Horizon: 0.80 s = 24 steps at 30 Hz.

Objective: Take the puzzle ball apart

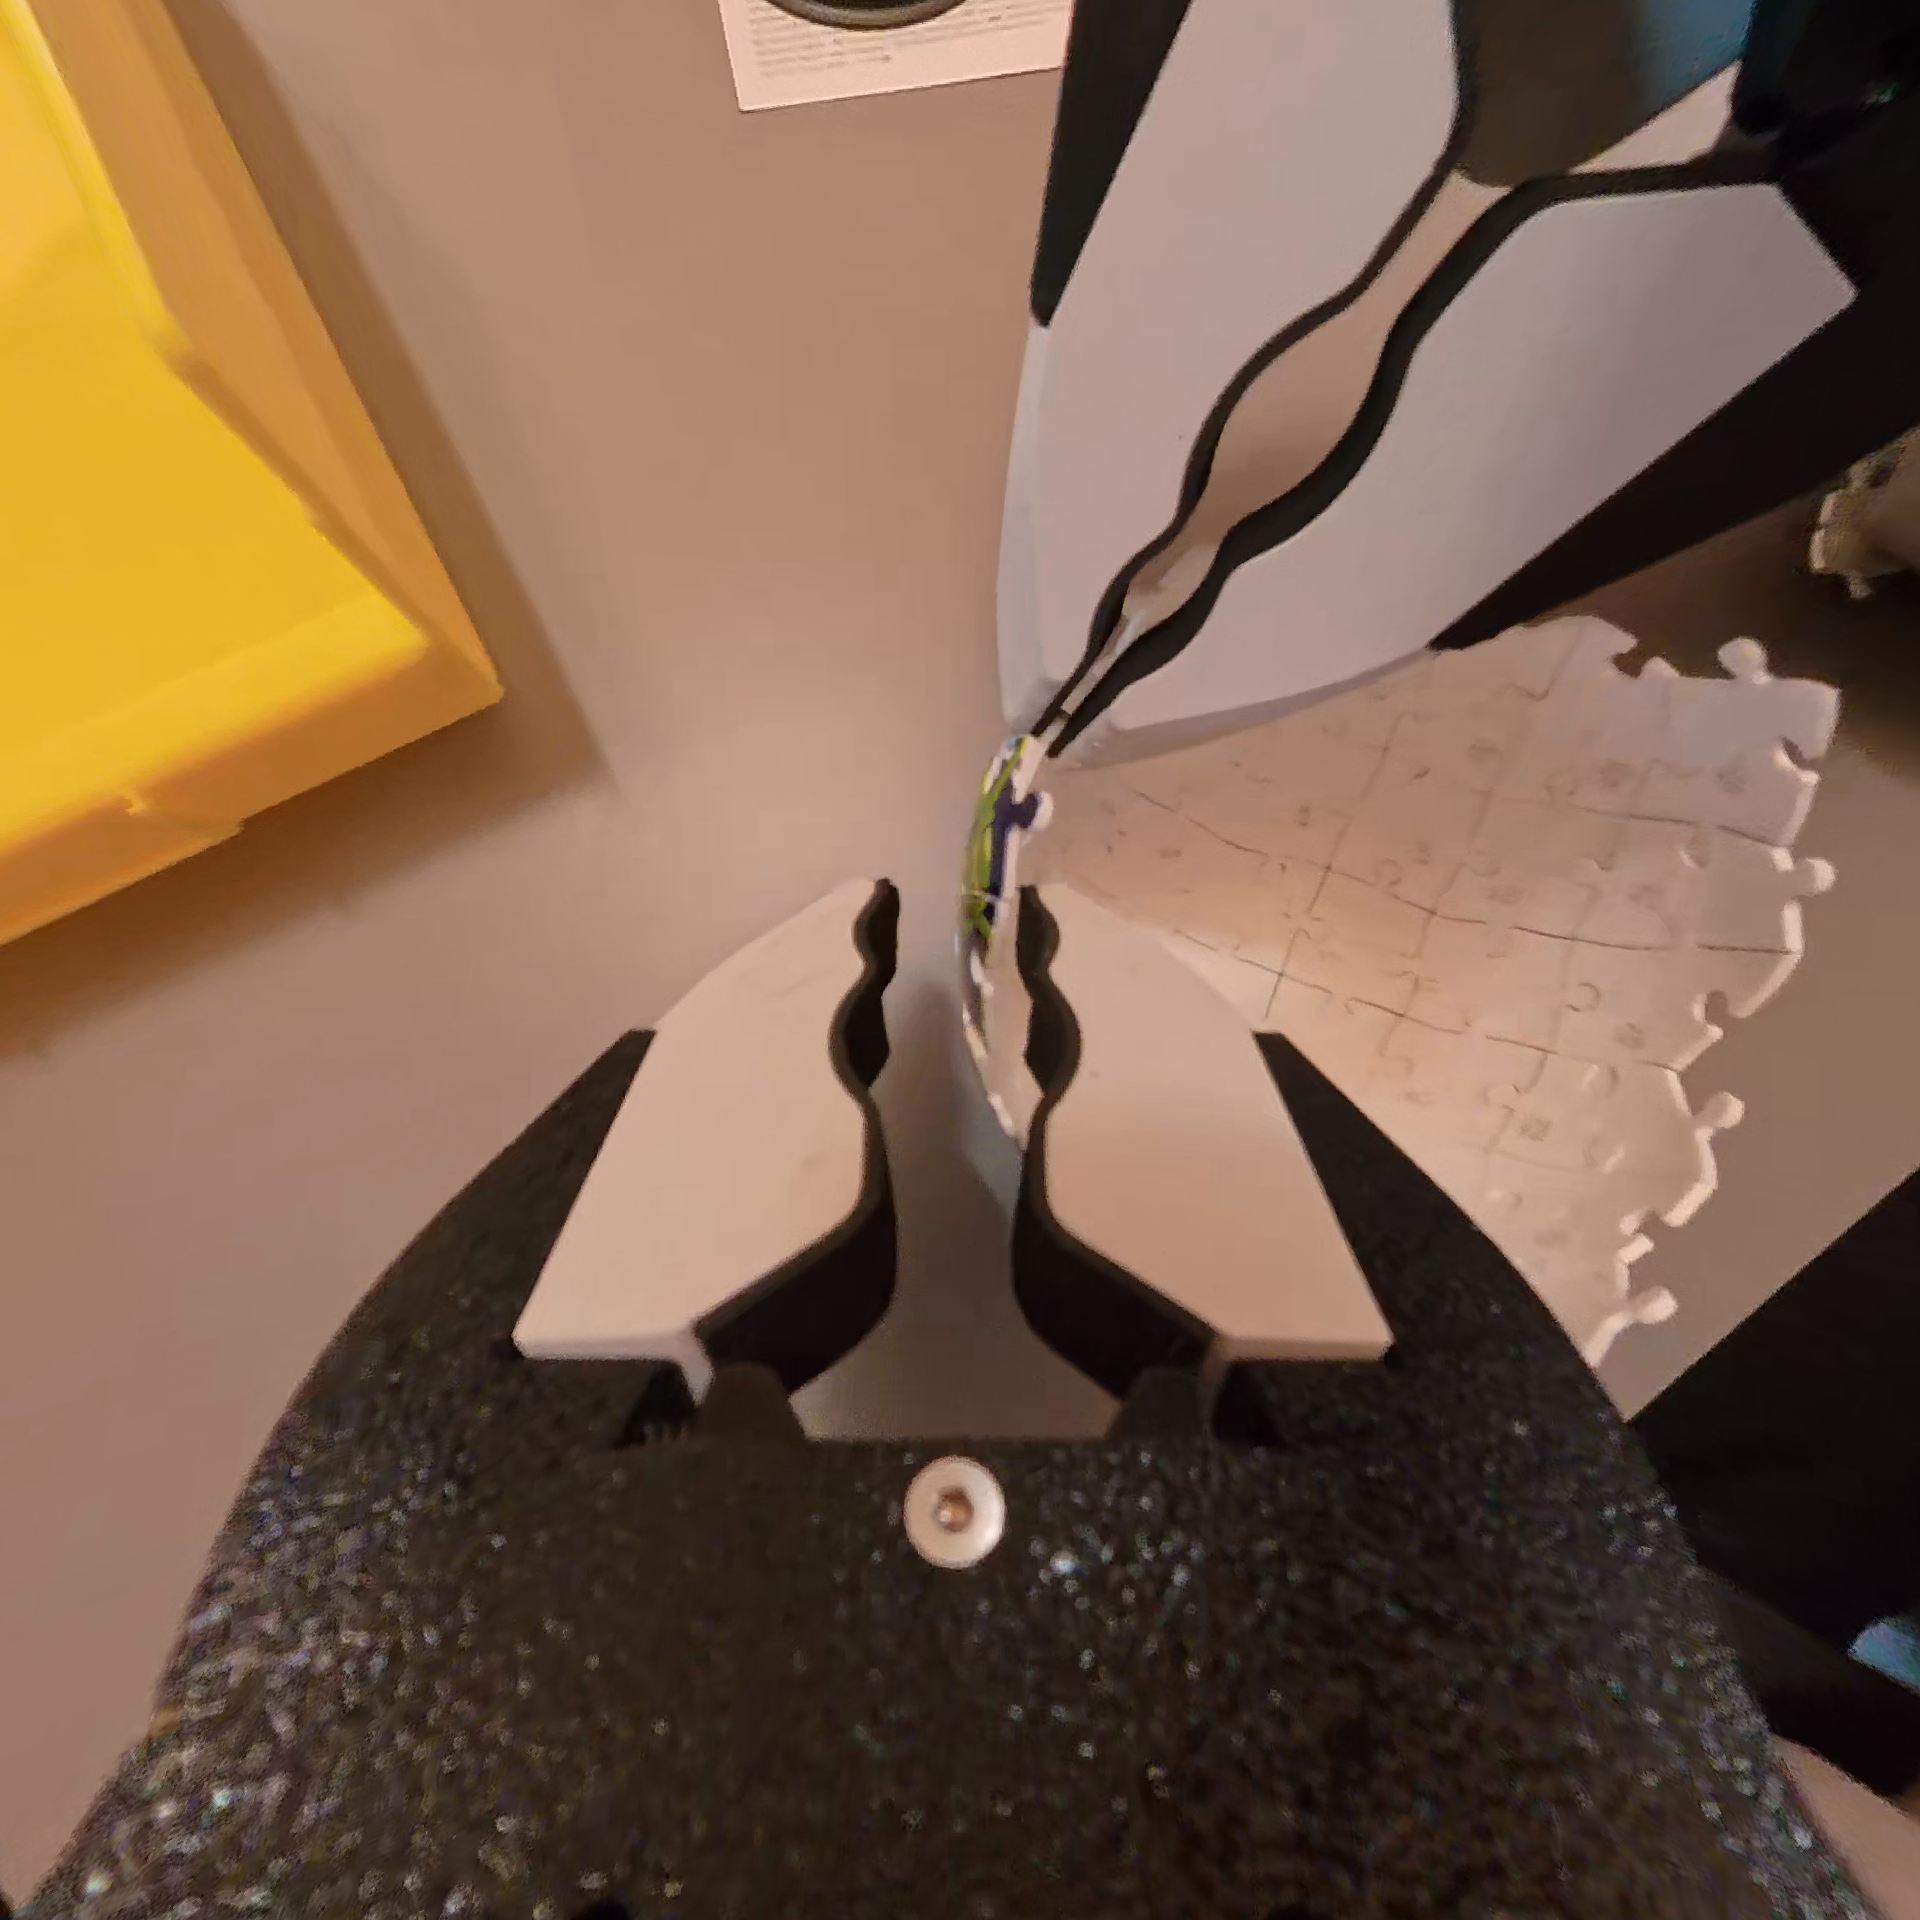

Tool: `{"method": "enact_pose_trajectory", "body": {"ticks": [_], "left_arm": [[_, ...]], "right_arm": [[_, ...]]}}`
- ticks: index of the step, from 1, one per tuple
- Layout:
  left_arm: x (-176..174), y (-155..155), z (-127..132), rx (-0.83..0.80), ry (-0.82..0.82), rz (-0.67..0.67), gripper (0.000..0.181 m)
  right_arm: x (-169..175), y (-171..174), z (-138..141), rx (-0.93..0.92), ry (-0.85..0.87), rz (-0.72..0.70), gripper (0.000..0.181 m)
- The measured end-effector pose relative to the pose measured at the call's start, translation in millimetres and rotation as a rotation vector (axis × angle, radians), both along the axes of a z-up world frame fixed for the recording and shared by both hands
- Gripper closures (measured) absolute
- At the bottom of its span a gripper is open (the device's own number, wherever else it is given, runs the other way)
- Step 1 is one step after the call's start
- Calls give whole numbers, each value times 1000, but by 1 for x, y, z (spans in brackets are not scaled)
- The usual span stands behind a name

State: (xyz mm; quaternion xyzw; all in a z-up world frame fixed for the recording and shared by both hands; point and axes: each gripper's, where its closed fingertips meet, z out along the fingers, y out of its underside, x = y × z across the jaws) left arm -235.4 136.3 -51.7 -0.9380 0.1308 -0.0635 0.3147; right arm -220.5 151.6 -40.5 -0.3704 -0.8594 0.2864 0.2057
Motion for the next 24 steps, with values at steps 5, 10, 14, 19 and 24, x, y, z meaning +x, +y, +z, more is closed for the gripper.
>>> {"method": "enact_pose_trajectory", "body": {"ticks": [5,10,14,19,24], "left_arm": [[5,0,-2,-21,14,-21,156],[5,2,-5,-24,29,-28,162],[7,4,-4,-16,8,-24,166],[8,6,-3,0,-36,-17,170],[5,5,-4,0,-57,-3,174]], "right_arm": [[0,-1,-2,-2,-6,6,179],[0,2,-2,-18,-15,-10,179],[0,4,-4,-17,-19,-15,179],[0,6,-6,-24,-27,-25,179],[-1,7,-7,-45,-33,-39,179]]}}
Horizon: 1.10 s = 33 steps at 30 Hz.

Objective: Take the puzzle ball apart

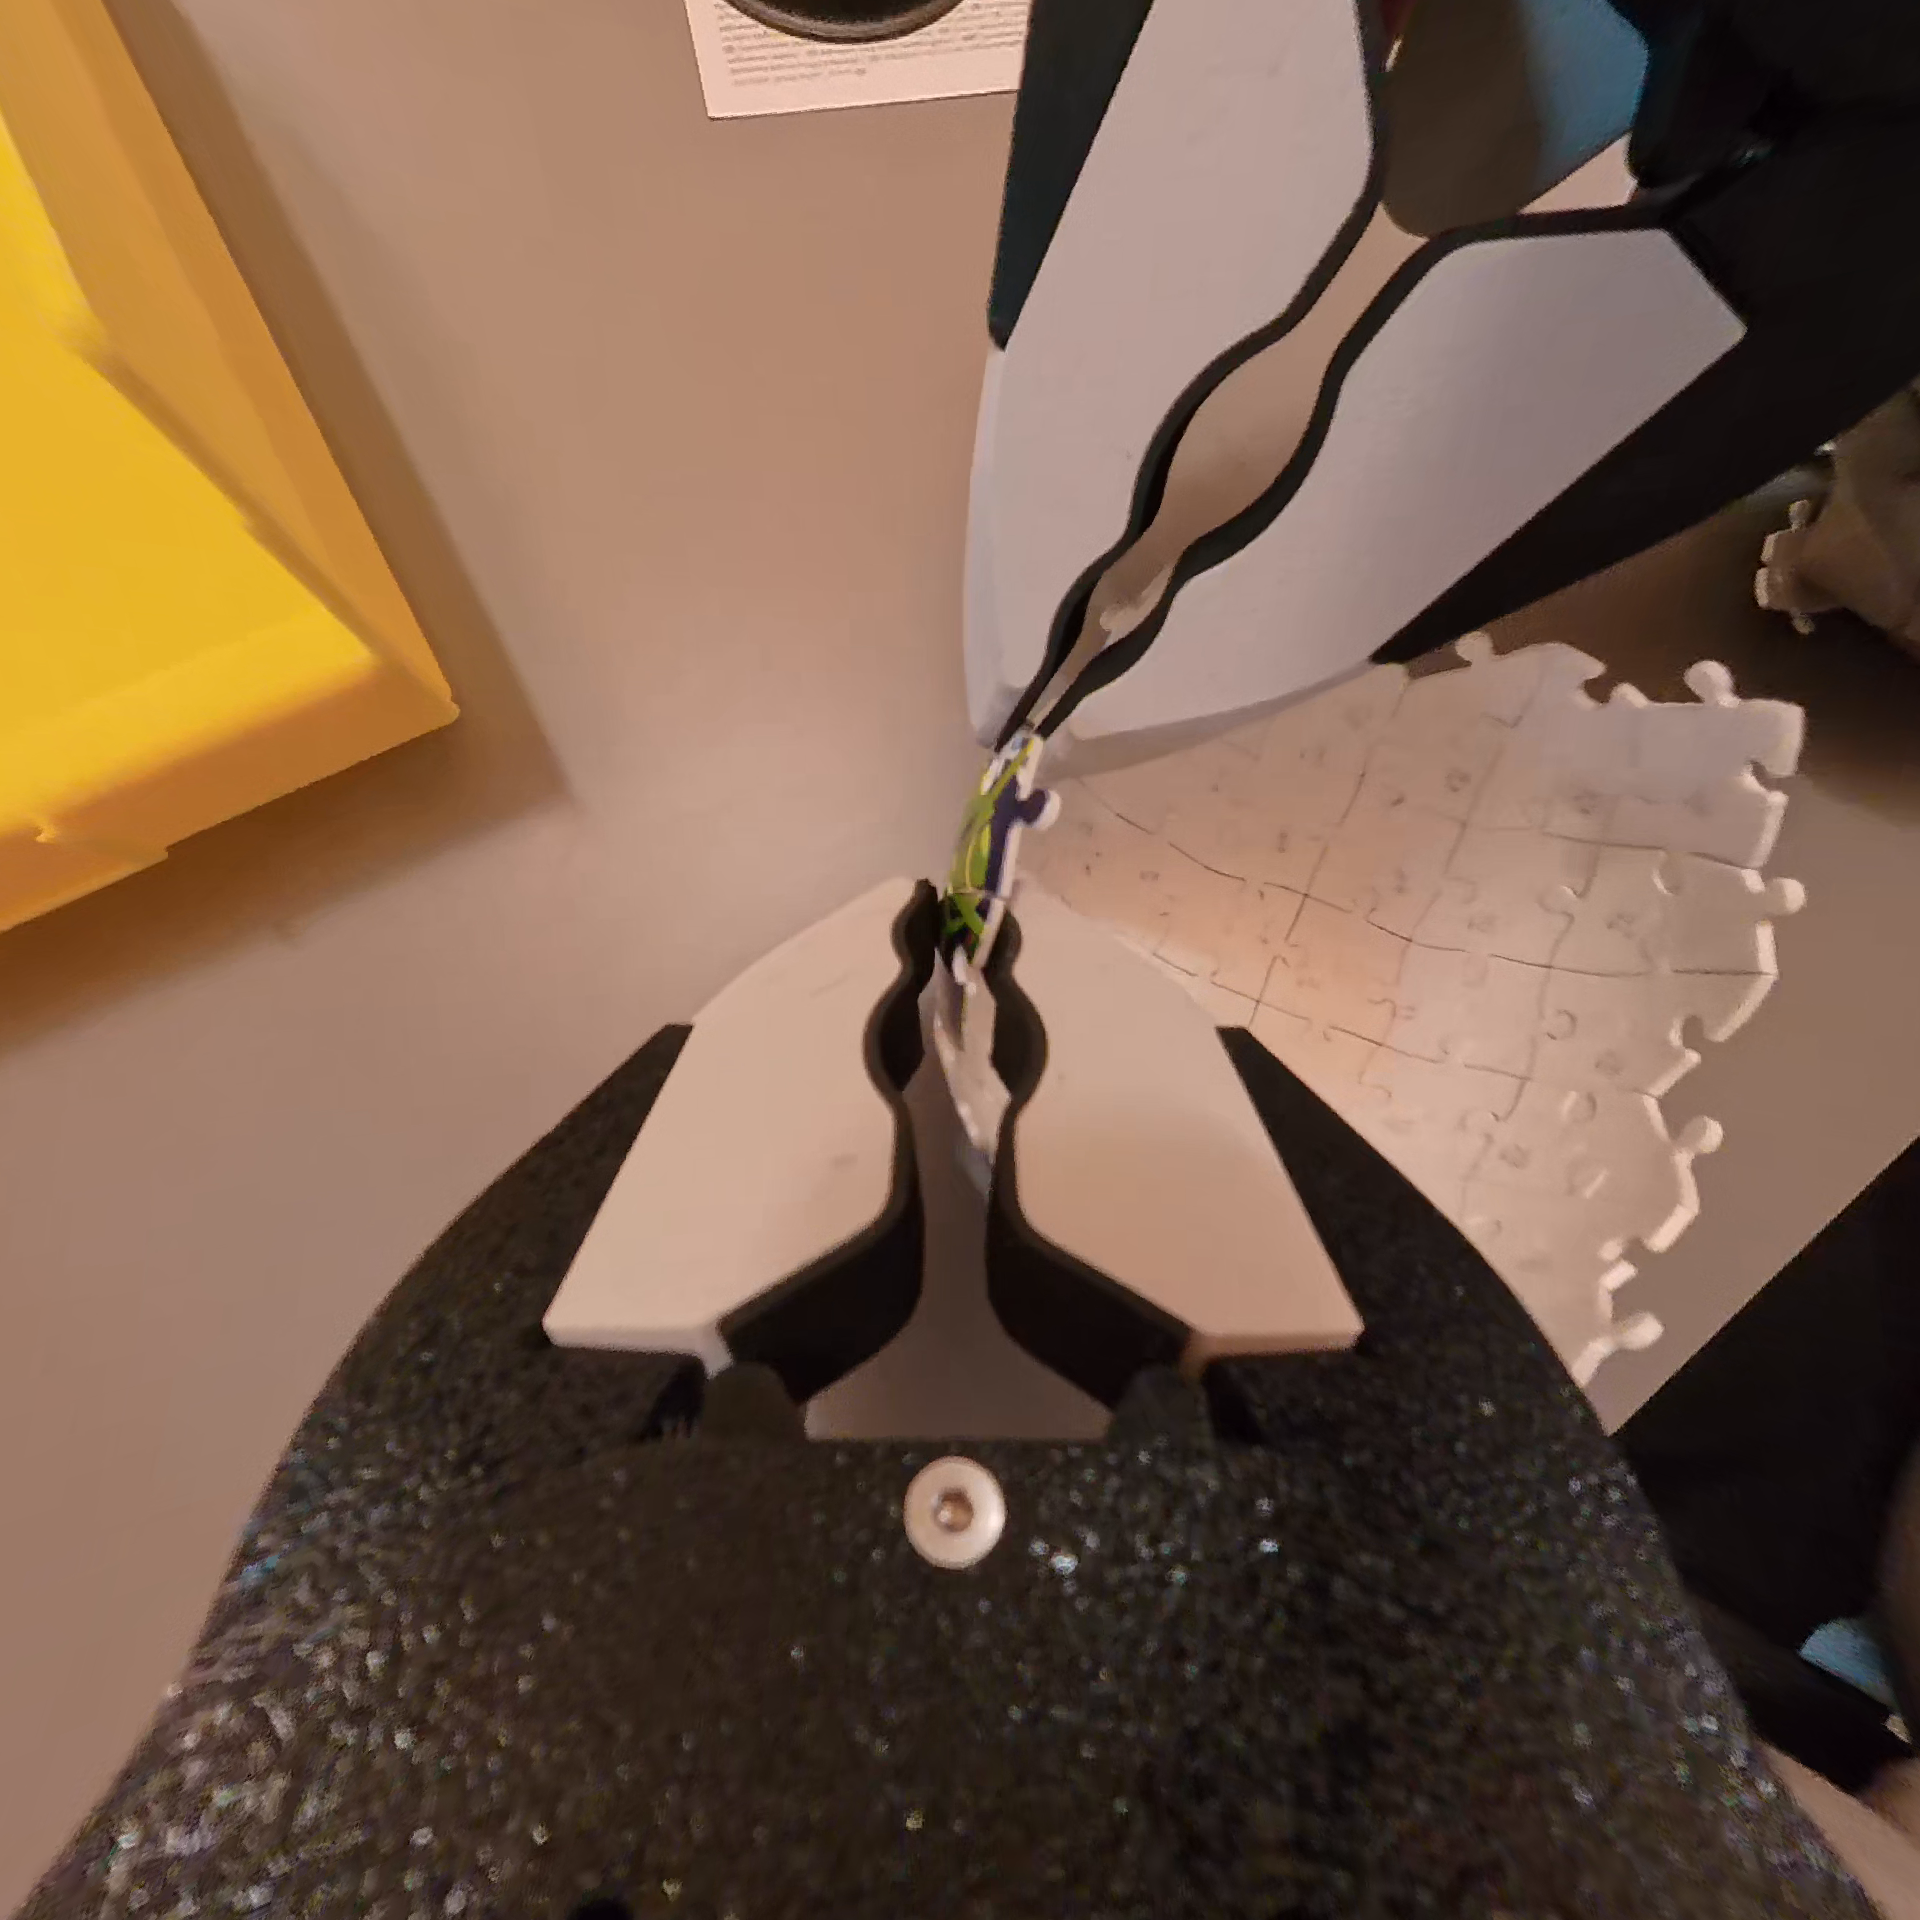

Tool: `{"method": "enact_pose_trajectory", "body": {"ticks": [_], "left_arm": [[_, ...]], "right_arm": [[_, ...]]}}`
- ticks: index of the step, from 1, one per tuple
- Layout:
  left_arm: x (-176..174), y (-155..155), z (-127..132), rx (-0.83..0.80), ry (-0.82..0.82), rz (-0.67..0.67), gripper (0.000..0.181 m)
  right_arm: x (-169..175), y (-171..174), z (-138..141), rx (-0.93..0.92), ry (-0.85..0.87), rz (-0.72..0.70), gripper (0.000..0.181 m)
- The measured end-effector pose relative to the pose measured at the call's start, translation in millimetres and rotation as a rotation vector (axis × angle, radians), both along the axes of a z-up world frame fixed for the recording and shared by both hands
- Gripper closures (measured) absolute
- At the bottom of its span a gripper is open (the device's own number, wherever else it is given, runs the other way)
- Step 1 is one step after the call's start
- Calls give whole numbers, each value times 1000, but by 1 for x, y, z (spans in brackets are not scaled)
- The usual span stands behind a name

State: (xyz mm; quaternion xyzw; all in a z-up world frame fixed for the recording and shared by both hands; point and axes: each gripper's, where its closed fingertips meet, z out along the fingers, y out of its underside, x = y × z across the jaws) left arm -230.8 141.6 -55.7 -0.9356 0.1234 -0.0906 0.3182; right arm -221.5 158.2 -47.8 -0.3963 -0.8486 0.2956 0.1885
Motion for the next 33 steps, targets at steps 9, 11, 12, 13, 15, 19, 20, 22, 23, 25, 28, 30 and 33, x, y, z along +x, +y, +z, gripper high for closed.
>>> {"method": "enact_pose_trajectory", "body": {"ticks": [9,11,12,13,15,19,20,22,23,25,28,30,33], "left_arm": [[-2,-1,-1,-12,-59,37,177],[-2,-2,-1,-16,-68,45,179],[-2,-2,-1,-18,-74,48,180],[-2,-2,-2,-20,-78,50,180],[-2,-2,-2,-23,-82,54,180],[-3,-2,-2,-26,-104,64,180],[-3,-2,-2,-26,-106,65,180],[-3,-2,-2,-27,-111,65,180],[-2,-3,-3,-29,-113,63,180],[-2,-3,-3,-32,-113,59,179],[-2,-3,-4,-34,-107,59,179],[-3,-3,-3,-33,-99,62,179],[-4,-2,-2,-28,-88,64,180]], "right_arm": [[-1,1,-2,-3,3,-1,178],[-1,1,-2,7,2,-1,178],[-1,2,-3,9,2,0,178],[-2,2,-3,11,4,0,178],[-2,3,-3,19,6,-5,177],[-3,3,-4,37,13,-4,177],[-3,3,-4,43,14,-2,177],[-3,3,-4,57,18,3,176],[-3,3,-4,64,17,5,176],[-3,2,-4,83,21,12,176],[-4,2,-4,101,32,24,176],[-5,3,-4,122,48,35,176],[-6,3,-2,173,70,58,176]]}}
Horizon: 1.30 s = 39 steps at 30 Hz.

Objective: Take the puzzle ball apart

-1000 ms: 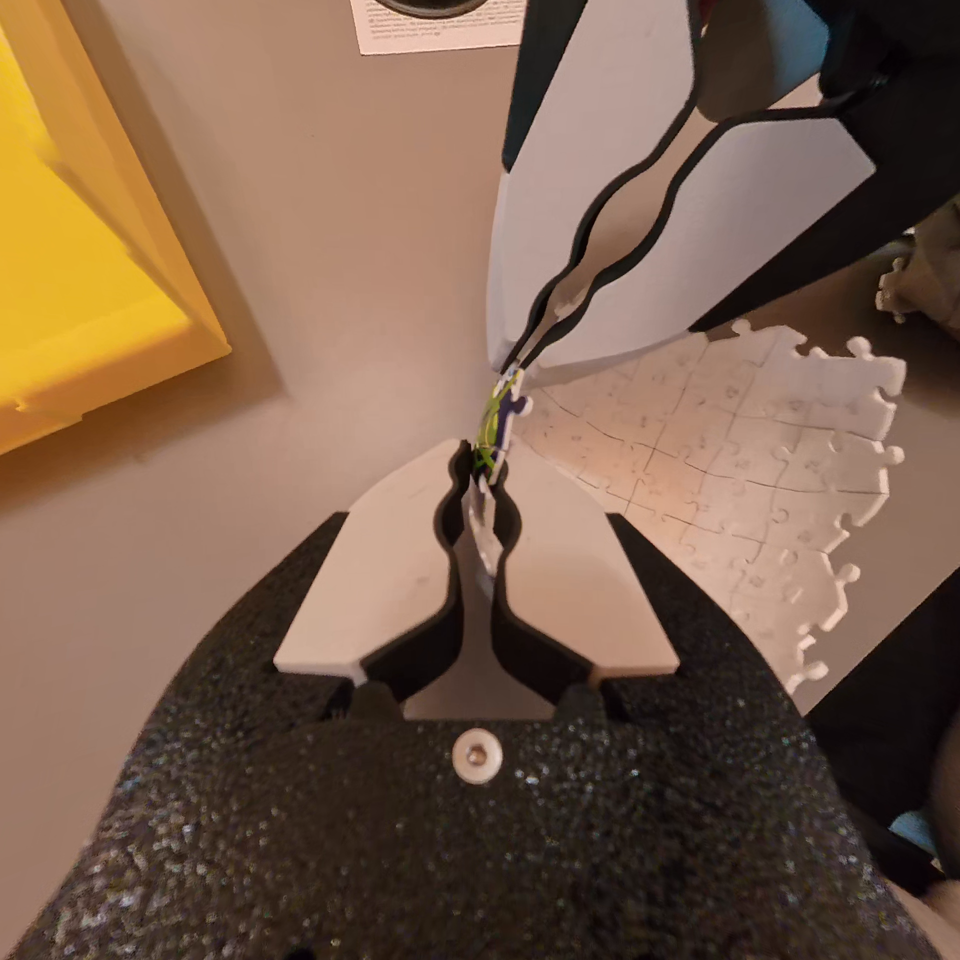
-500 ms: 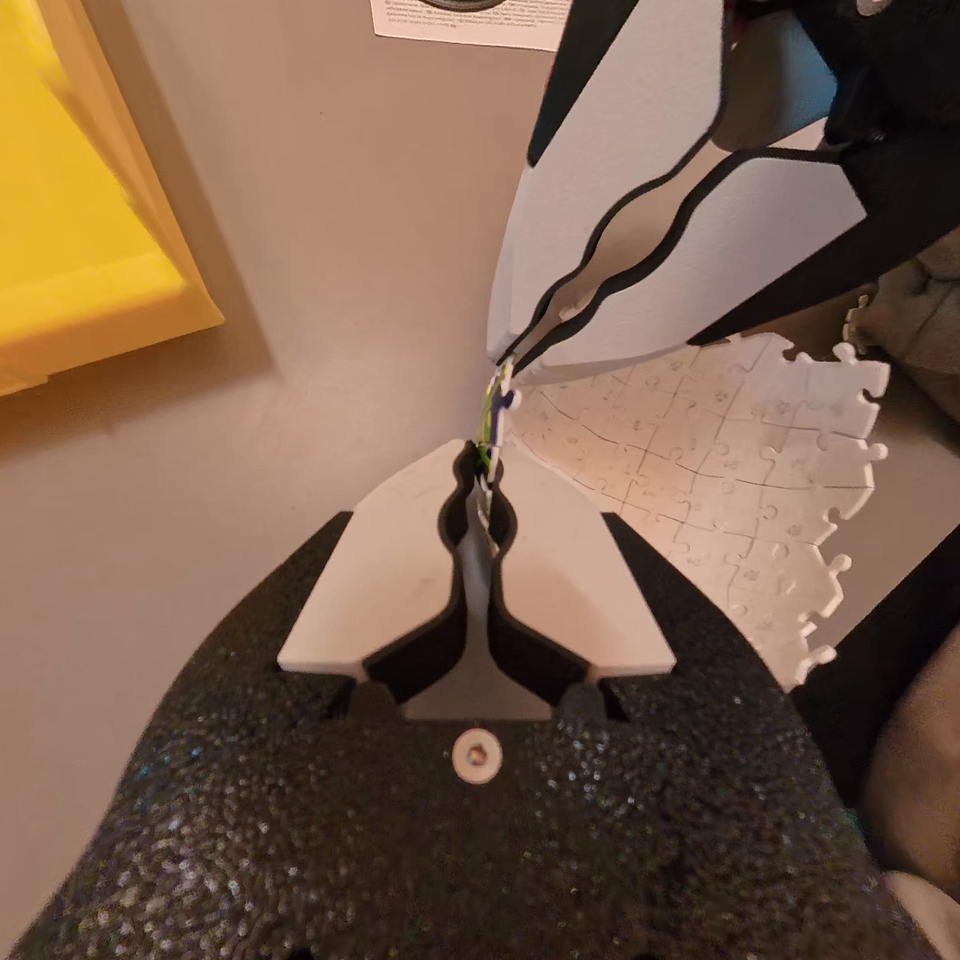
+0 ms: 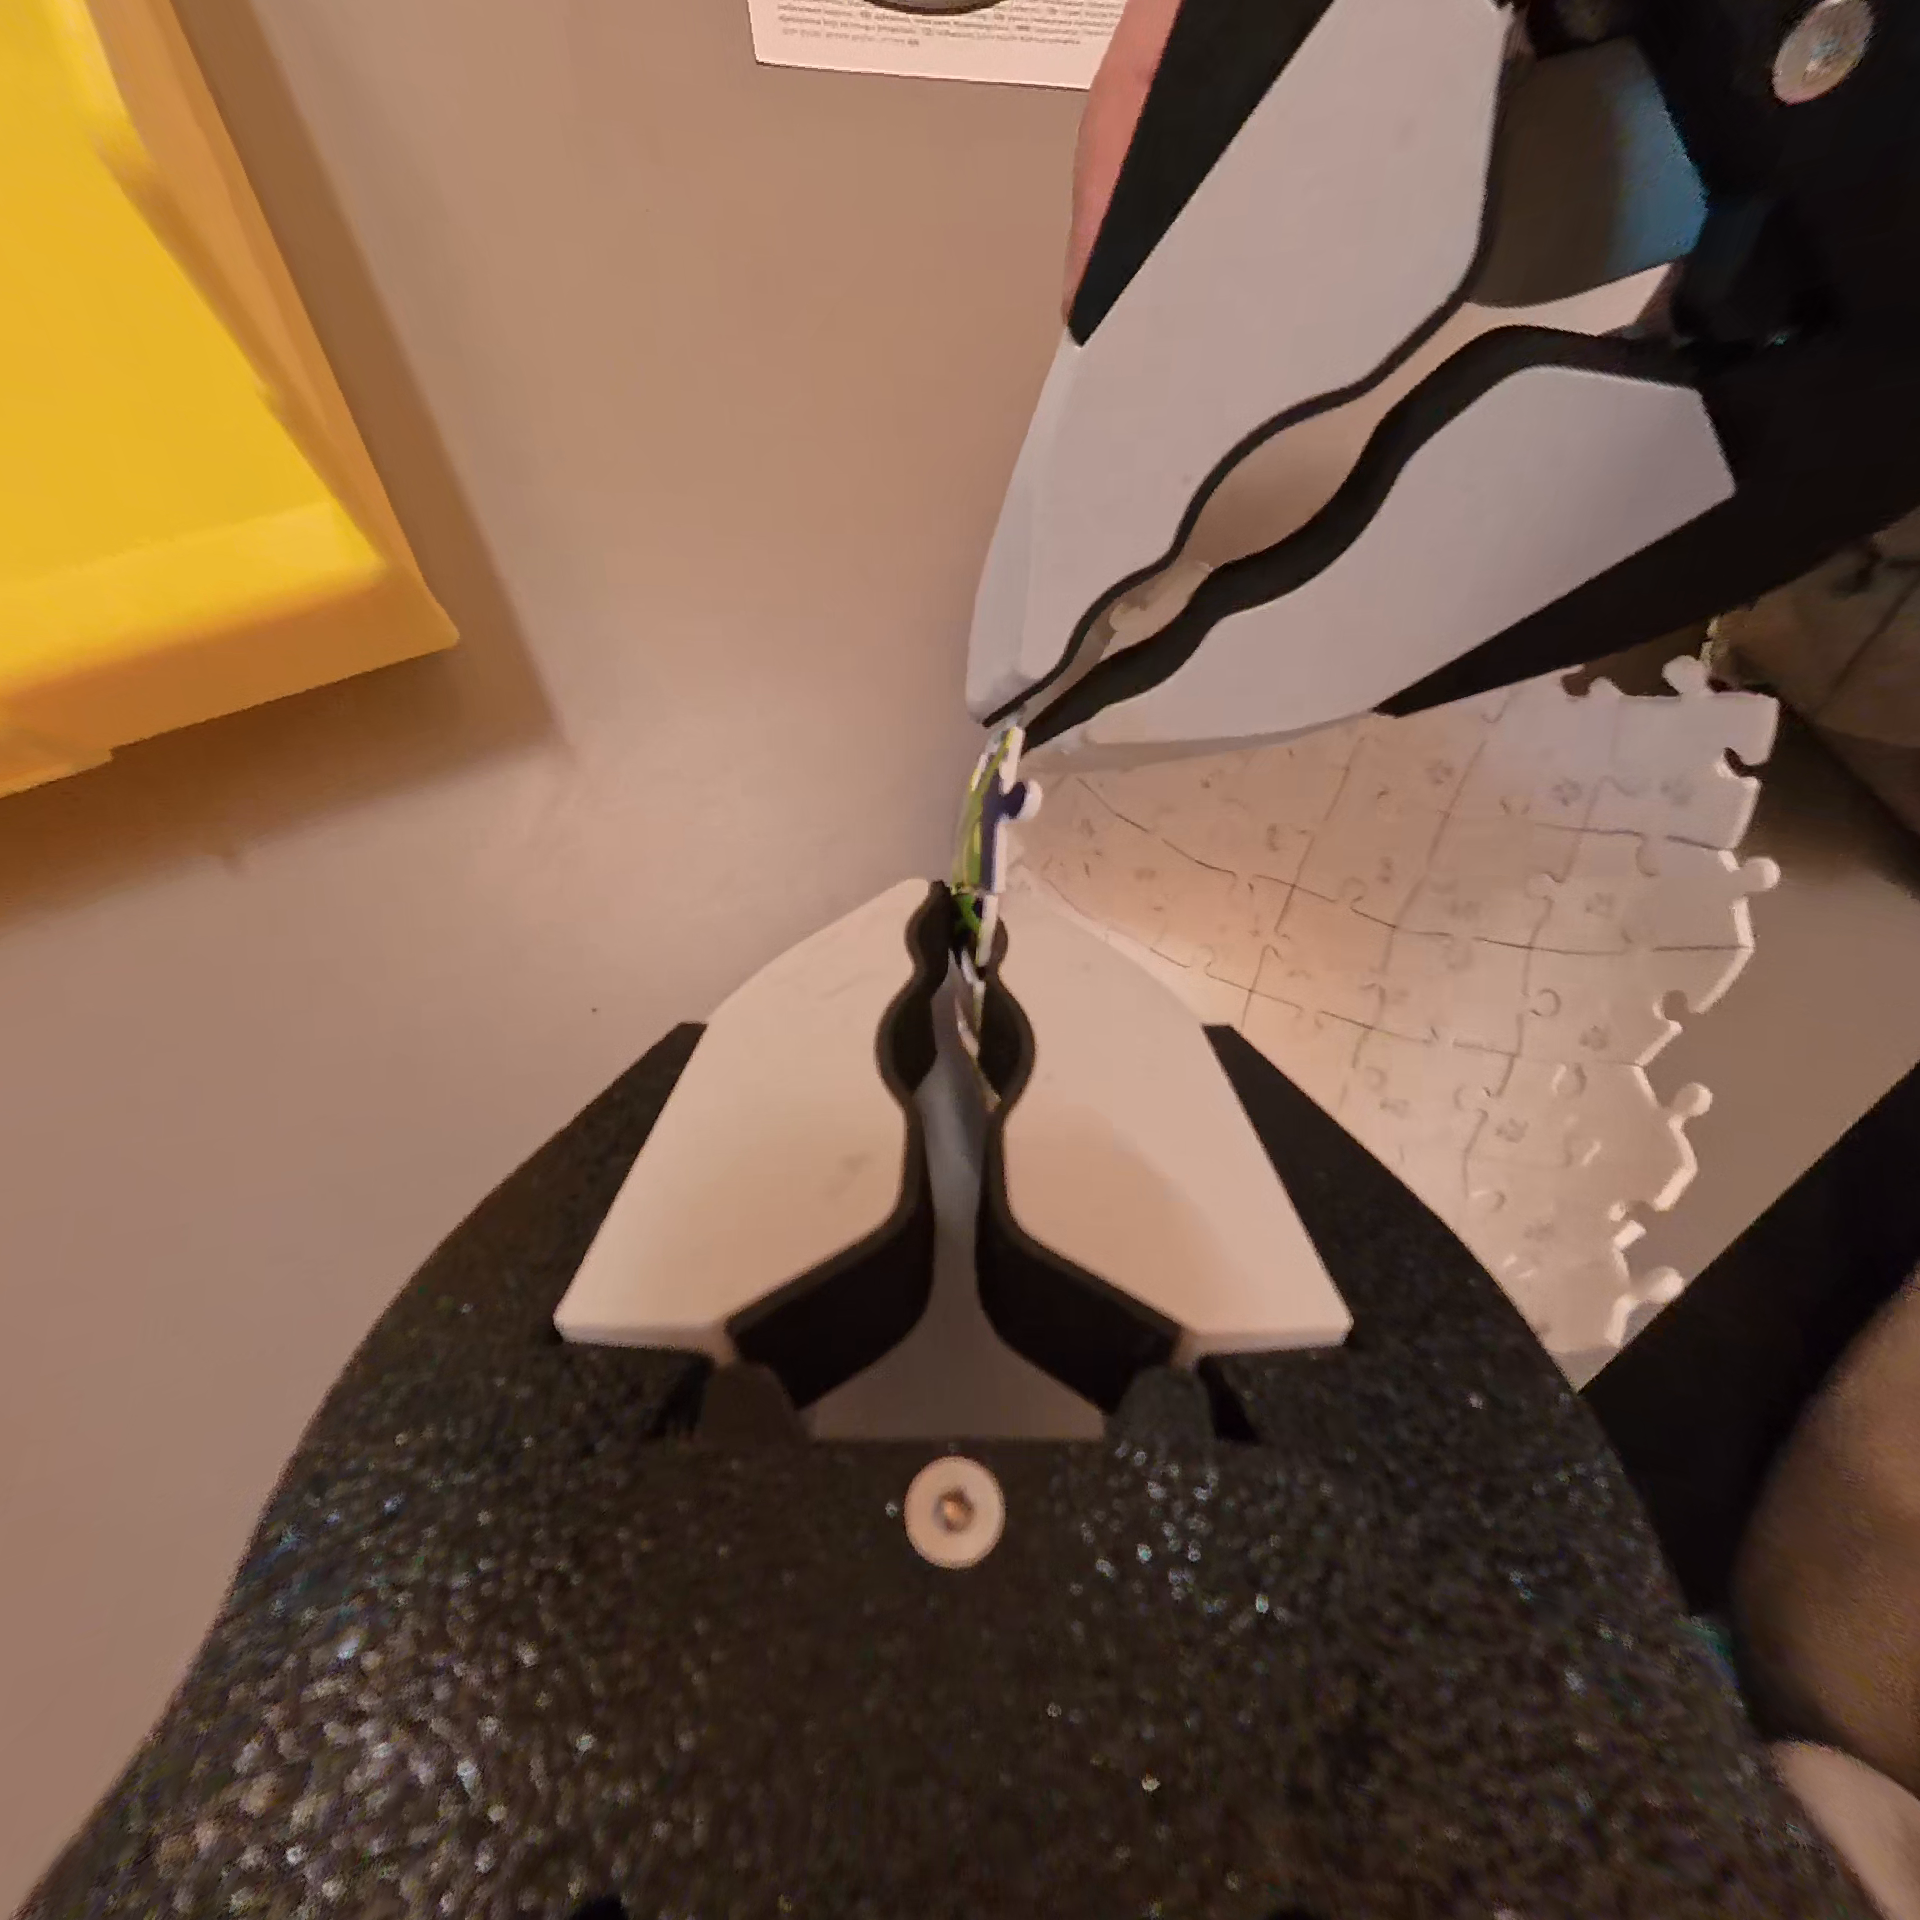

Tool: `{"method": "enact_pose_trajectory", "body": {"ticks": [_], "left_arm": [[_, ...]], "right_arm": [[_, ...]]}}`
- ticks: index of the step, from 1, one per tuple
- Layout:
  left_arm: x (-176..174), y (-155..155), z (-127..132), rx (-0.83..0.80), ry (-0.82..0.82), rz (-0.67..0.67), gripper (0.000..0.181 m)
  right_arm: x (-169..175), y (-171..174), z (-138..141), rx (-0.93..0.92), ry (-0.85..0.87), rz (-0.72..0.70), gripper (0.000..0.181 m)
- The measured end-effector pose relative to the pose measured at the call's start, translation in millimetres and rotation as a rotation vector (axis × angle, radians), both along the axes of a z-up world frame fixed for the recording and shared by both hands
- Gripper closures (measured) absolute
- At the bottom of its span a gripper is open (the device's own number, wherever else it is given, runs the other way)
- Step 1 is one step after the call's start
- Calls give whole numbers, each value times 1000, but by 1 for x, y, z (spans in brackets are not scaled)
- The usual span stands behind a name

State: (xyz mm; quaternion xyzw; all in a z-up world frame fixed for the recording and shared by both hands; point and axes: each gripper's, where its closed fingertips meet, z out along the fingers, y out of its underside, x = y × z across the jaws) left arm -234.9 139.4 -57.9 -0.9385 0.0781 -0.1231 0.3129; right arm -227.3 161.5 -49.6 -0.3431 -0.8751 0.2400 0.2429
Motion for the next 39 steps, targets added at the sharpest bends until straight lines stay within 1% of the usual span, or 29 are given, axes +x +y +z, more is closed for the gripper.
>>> {"method": "enact_pose_trajectory", "body": {"ticks": [12,17,22,31,37,39], "left_arm": [[1,1,5,11,41,-7,180],[1,2,4,7,83,-12,180],[0,1,4,1,75,-6,180],[2,2,5,7,69,-9,180],[4,3,6,15,60,-19,180],[5,3,5,13,63,-21,180]], "right_arm": [[1,2,6,260,59,132,176],[0,3,5,309,81,149,176],[-1,2,6,242,78,108,174],[-1,1,8,120,73,72,159],[2,0,9,12,28,56,140],[0,3,13,-16,30,42,130]]}}
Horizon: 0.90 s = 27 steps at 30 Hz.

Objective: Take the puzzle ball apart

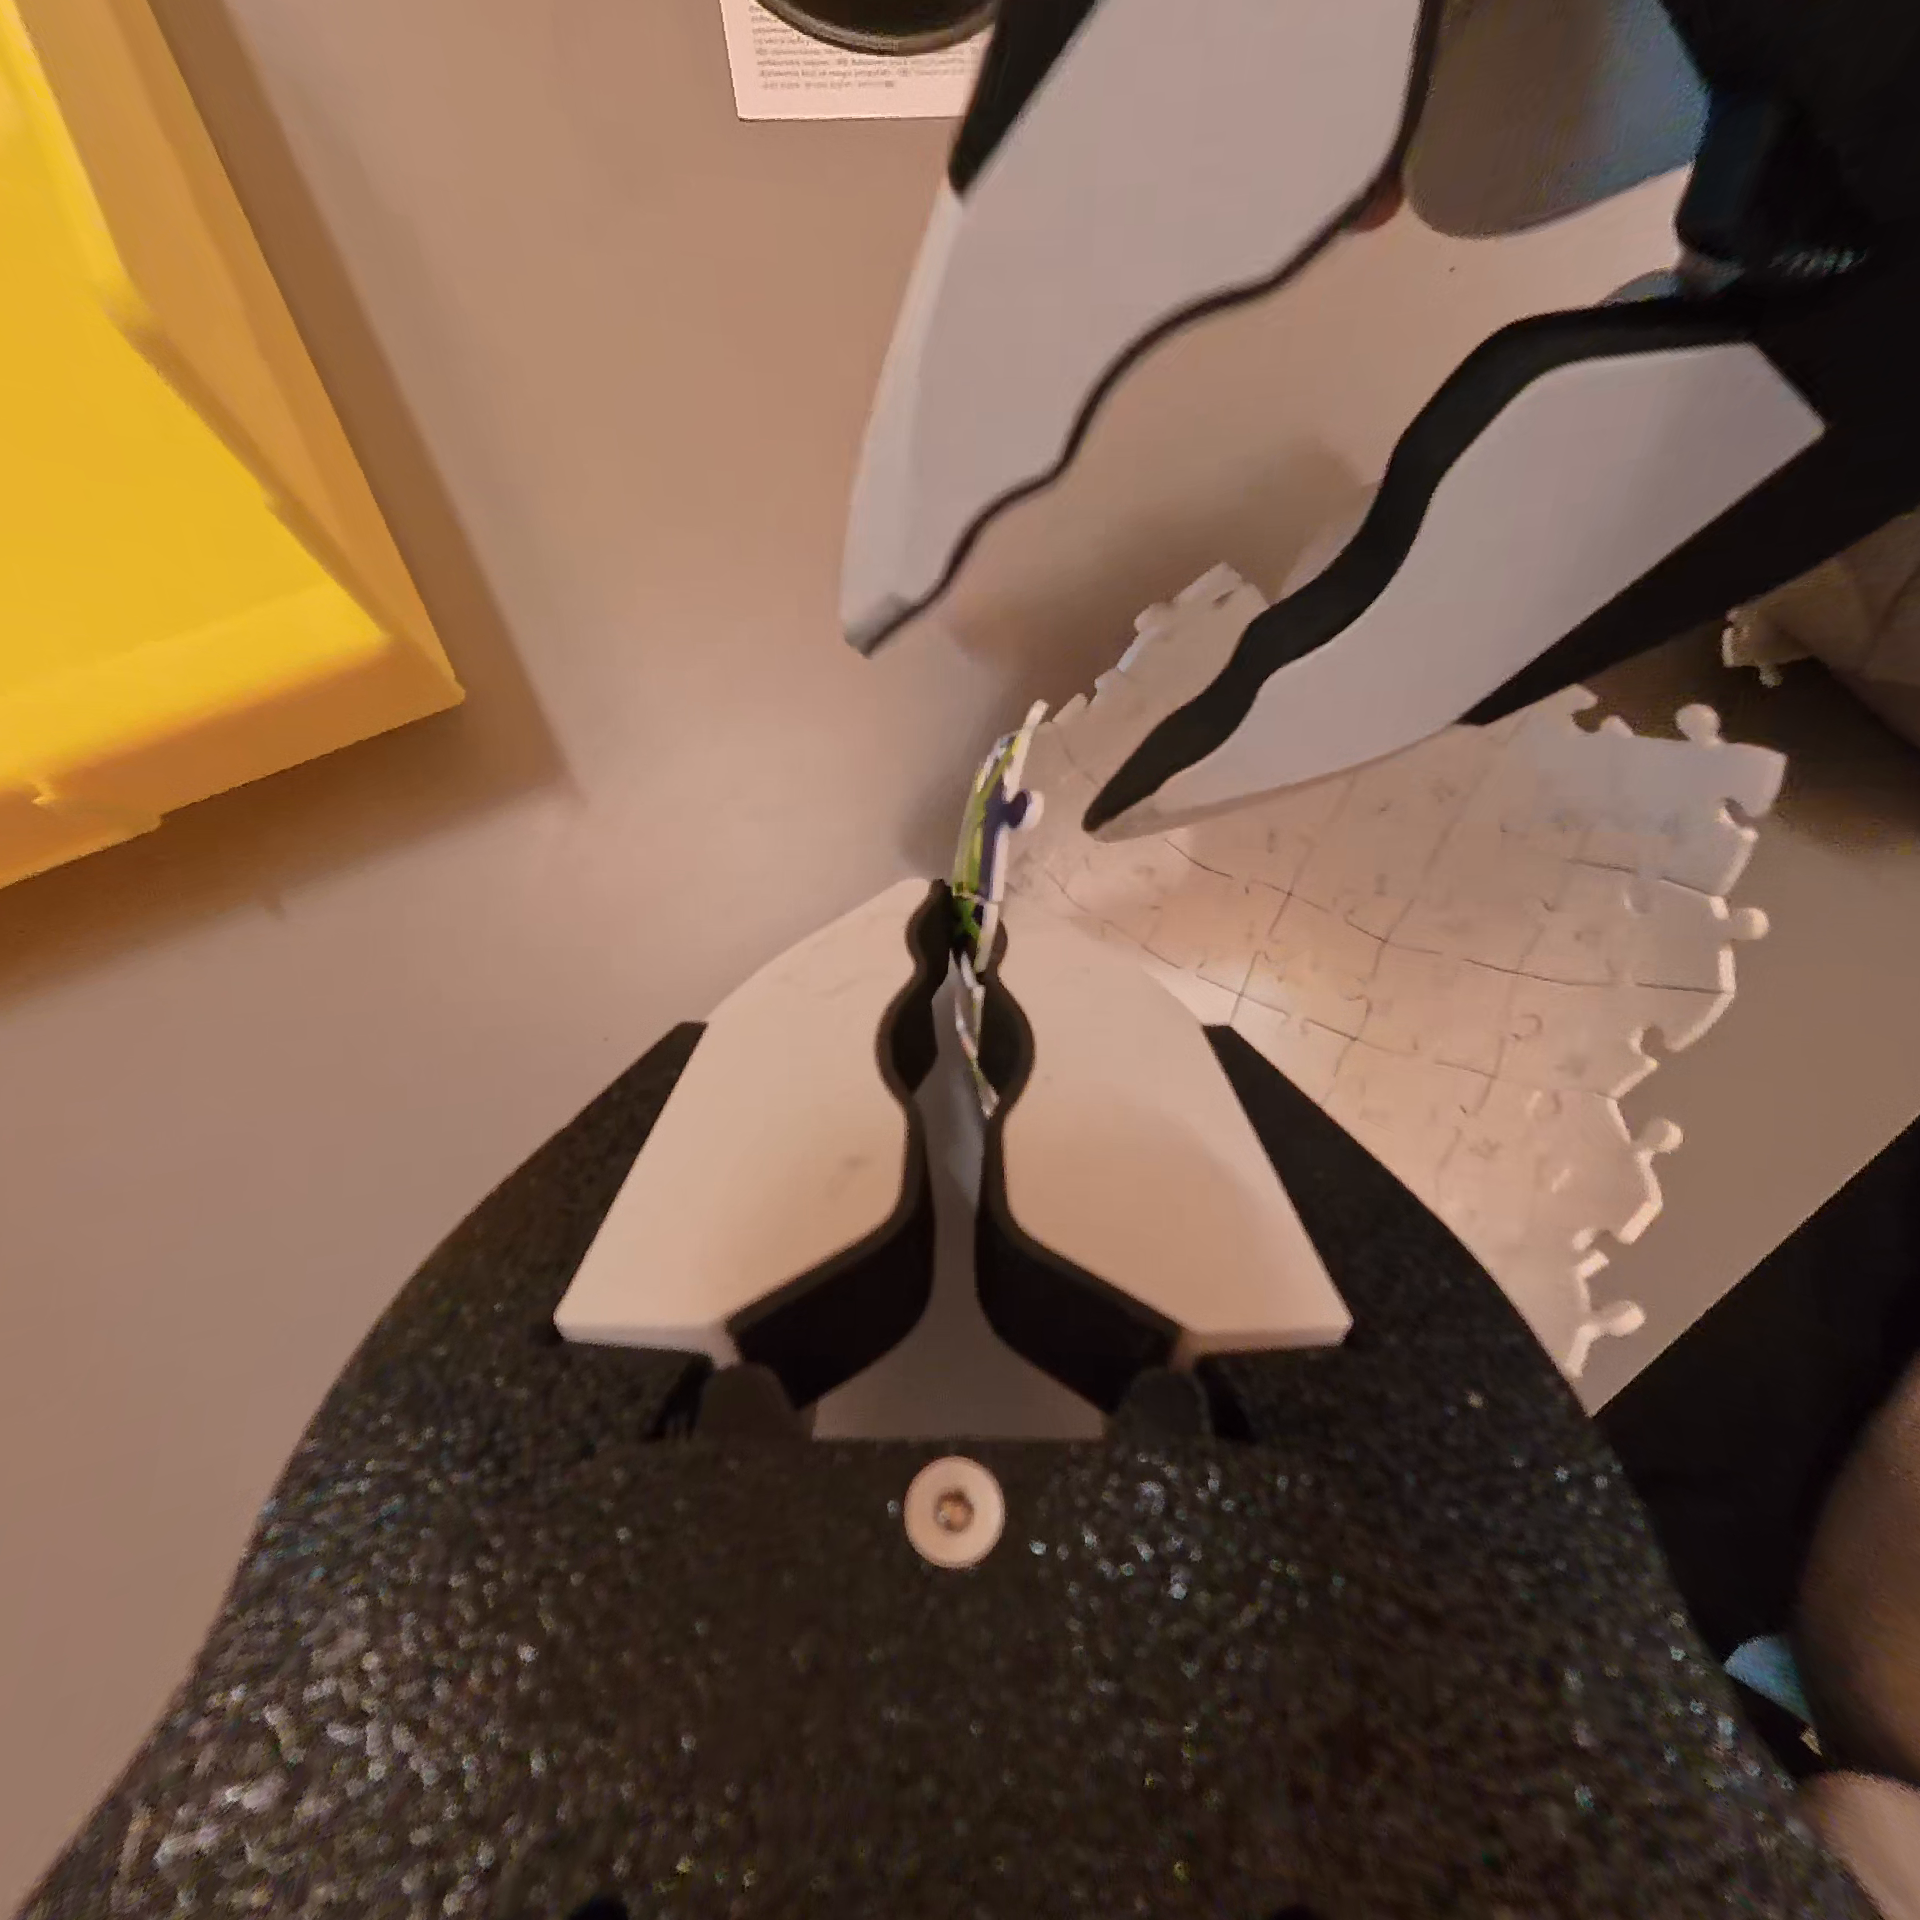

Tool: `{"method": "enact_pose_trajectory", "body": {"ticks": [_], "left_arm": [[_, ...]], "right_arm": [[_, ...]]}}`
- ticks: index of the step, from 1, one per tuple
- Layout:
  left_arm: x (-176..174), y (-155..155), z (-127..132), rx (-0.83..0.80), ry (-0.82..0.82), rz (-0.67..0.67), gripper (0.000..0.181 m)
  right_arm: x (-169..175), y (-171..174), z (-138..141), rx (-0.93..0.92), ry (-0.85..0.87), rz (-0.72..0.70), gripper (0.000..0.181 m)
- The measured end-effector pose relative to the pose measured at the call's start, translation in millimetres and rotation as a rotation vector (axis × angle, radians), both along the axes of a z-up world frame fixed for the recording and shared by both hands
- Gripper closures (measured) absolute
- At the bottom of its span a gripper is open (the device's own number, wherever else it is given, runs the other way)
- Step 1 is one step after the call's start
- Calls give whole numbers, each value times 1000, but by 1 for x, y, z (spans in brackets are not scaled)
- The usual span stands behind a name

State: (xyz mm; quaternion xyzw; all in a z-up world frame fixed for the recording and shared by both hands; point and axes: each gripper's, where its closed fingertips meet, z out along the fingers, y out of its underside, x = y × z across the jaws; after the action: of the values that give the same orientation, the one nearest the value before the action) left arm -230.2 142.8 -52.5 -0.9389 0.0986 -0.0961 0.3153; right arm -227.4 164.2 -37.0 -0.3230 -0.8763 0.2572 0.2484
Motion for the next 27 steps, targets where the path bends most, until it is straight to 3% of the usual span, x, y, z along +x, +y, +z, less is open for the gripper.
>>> {"method": "enact_pose_trajectory", "body": {"ticks": [3,9,14,27], "left_arm": [[-1,0,-1,-6,7,3,180],[0,0,0,-3,-4,5,180],[-2,1,-3,-4,-21,13,180],[-1,1,-2,-2,-29,14,180]], "right_arm": [[3,-3,0,-66,-59,-2,112],[-7,0,-12,-46,-98,-90,102],[-12,11,-18,67,-80,-144,100],[-20,12,-21,138,-44,-182,101]]}}
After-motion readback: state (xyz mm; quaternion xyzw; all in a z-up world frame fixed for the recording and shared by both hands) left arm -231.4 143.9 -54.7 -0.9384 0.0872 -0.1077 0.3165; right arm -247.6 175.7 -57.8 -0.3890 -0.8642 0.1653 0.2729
